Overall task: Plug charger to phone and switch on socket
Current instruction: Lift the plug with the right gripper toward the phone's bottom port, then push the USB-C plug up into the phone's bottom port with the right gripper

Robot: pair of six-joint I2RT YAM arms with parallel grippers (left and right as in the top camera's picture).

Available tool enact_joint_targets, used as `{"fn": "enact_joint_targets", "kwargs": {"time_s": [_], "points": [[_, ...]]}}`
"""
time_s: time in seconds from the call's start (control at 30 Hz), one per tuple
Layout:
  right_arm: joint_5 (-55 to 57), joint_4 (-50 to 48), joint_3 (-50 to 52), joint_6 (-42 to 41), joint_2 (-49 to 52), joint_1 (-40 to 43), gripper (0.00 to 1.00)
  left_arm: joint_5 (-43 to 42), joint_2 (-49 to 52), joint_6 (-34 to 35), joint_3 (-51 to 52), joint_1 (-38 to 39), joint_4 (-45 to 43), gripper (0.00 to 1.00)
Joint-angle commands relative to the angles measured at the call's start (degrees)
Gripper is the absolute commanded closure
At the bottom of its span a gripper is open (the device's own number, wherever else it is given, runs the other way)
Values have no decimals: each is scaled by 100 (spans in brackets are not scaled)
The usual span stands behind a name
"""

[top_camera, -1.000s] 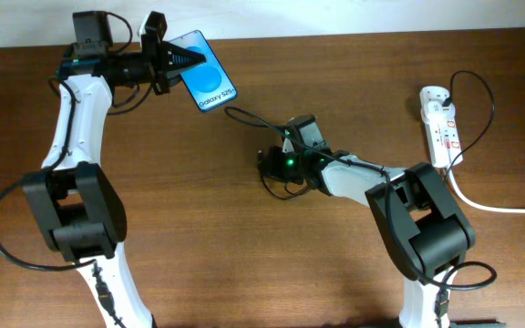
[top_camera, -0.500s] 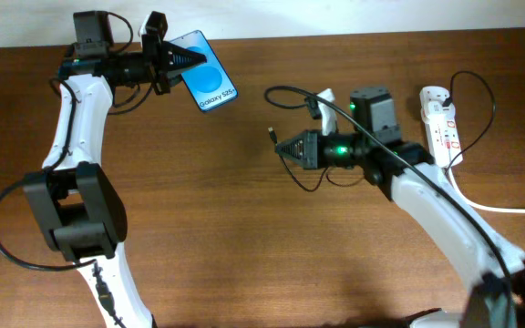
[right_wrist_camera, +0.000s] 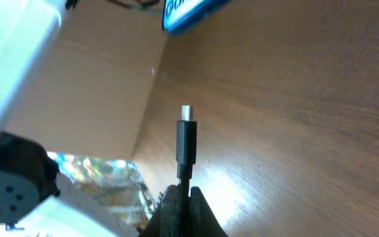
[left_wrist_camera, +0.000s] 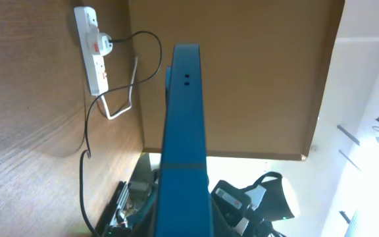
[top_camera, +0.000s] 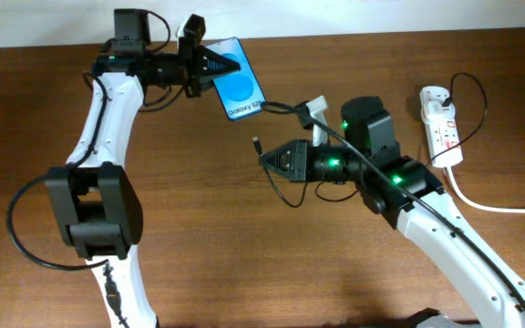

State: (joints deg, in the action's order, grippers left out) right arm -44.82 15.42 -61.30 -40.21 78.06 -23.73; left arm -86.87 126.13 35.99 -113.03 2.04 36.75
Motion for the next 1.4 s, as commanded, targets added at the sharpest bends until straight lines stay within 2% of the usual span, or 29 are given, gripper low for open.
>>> {"fn": "enact_joint_targets", "kwargs": {"time_s": [0.0,0.57,1.37], "points": [[179,-116,-11,-345,74,-26,96,-332,-35,-114,-52,33,-26,100],[616,-402,-11,-337,118,-4,96,-332,-35,-111,-52,258,-2,100],[605,-452,-11,-319,118,87,96,-332,-35,-111,-52,306,17,100]]}}
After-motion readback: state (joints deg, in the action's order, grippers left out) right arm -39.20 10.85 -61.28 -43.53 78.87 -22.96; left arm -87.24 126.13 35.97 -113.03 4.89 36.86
